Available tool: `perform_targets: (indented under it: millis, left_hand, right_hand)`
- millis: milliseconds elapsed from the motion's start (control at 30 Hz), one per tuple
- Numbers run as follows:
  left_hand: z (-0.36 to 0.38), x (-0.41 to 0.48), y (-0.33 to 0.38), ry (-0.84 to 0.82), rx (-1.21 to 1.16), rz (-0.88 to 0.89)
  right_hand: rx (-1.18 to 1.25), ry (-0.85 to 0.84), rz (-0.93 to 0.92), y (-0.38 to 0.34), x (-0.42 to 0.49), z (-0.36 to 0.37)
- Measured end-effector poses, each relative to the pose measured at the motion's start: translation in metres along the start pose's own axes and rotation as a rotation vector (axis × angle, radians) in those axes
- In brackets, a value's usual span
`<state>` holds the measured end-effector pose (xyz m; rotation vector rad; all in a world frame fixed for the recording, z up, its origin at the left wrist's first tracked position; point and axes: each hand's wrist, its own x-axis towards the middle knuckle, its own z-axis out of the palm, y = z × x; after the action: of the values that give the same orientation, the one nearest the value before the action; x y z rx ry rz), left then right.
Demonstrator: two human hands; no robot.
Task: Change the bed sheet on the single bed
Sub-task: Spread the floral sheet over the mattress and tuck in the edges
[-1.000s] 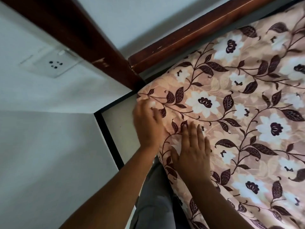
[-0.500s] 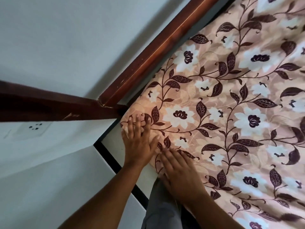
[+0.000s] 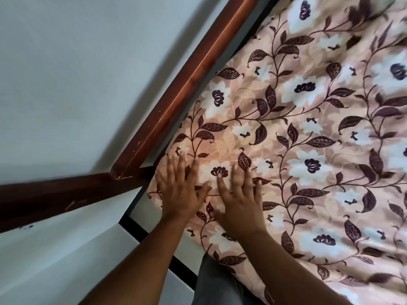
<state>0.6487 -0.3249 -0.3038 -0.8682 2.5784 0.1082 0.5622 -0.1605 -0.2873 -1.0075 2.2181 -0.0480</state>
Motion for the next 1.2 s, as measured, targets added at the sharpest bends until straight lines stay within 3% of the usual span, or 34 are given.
perform_targets:
  millis: [200, 367, 533, 767, 1000, 1200]
  left_hand:
    - [-0.044, 0.0, 0.0, -0.331, -0.008, -0.046]
    - [-0.101, -0.017, 0.001, -0.589, -0.014, -0.086]
    - [-0.16, -0.046, 0.046, -0.544, -0.011, 0.105]
    - [-0.25, -0.069, 0.128, -0.335, -0.025, 0.343]
    - [-0.301, -0.096, 0.167, -0.131, -0.055, 0.379]
    - [-0.302, -0.119, 0.169, -0.147, -0.109, 0.36]
  right_hand:
    - [0.018, -0.292, -0.048, 0.015, -0.012, -0.067]
    - [0.047, -0.237, 0.087, 0.039, -0.059, -0.118]
    - [0.127, -0.048, 0.283, 0.057, -0.115, -0.171]
    - [0.131, 0.133, 0.36, 0.065, -0.186, -0.237]
    - [0.134, 0.188, 0.329, 0.075, -0.232, -0.263]
    - [0.059, 0.191, 0.276, 0.068, -0.237, -0.271]
